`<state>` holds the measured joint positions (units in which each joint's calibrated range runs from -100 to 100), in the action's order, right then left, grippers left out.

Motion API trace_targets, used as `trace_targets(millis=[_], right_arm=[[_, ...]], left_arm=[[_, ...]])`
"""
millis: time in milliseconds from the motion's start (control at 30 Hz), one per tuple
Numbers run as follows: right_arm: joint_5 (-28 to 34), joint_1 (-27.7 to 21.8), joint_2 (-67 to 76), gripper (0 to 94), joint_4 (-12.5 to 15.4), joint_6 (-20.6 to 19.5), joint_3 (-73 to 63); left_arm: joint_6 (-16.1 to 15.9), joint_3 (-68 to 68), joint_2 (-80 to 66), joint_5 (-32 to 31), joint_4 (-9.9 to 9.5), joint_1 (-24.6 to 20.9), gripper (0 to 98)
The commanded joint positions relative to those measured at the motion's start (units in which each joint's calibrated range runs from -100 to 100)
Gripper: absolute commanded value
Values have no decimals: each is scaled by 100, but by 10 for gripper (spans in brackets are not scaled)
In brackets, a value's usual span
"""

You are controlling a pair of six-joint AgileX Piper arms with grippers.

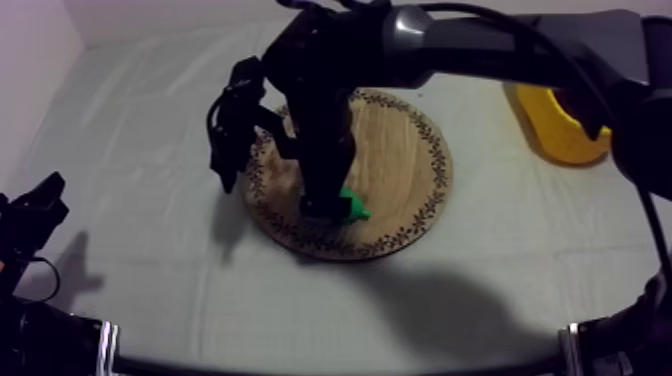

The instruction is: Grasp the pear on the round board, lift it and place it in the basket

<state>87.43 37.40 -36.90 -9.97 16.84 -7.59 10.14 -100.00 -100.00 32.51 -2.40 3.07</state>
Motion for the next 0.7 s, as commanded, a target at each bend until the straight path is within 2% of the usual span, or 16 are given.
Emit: trace_targets(millis=[0, 300, 667], right_arm=[[18, -35, -143, 794, -1, 31, -18], [-29, -120, -433, 706, 127, 203, -42], [-231, -109, -418, 425, 341, 431, 0]], left_arm=[[-1, 0, 0, -1, -2, 1, 1], [-1, 0, 0, -1, -2, 1, 1], [-1, 0, 0, -1, -2, 1, 1]])
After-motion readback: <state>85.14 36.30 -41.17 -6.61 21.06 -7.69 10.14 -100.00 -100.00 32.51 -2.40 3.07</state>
